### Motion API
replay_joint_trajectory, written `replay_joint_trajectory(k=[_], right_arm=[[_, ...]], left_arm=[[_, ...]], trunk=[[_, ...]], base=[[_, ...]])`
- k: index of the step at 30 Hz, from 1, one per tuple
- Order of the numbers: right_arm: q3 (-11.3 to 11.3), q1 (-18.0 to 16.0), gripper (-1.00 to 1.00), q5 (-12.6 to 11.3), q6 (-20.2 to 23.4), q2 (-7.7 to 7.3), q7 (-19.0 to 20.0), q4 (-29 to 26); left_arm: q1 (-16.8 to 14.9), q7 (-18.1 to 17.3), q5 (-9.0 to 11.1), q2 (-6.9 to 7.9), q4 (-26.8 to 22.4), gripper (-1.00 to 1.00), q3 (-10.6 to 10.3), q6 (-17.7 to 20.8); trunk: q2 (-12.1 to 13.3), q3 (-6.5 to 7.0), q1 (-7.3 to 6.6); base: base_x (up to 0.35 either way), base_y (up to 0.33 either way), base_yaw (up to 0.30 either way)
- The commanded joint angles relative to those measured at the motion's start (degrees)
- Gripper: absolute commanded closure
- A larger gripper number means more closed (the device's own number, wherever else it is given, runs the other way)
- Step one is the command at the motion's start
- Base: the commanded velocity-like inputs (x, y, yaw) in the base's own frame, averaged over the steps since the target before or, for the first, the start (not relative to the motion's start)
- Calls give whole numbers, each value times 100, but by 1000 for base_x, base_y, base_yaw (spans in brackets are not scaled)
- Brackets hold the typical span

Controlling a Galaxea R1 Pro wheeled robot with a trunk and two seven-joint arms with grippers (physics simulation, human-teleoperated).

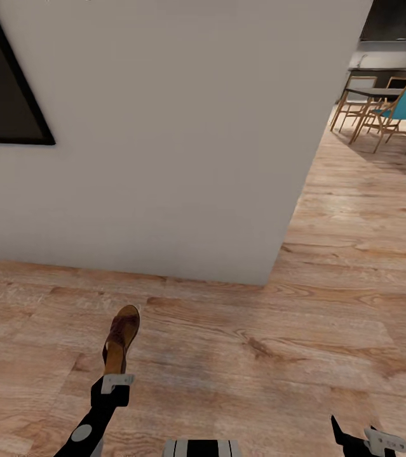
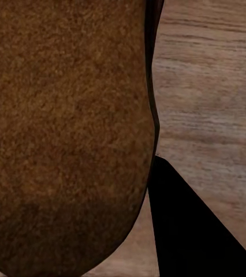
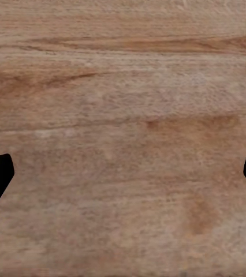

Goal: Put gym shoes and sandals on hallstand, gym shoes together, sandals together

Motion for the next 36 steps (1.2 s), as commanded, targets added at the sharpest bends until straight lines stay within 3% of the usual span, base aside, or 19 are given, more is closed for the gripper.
replay_joint_trajectory(k=[1,7,16,36], right_arm=[[-49,-5,-100,43,-19,1,28,6],[-49,-5,-100,42,-19,5,28,5],[-49,-5,-100,41,-22,3,28,-1],[-47,-5,-100,42,-22,8,36,-9]], left_arm=[[9,0,-36,-1,-1,100,10,-15],[53,2,-37,-1,-17,100,6,-21],[59,7,-36,-1,-20,100,5,-22],[59,9,-28,-2,-28,100,14,-19]], trunk=[[-2,-3,-3],[-2,-1,-3],[-2,21,-3],[-2,100,-3]], base=[[-165,-118,0],[-216,-155,-25],[-209,-189,-212],[-12,-238,-255]])
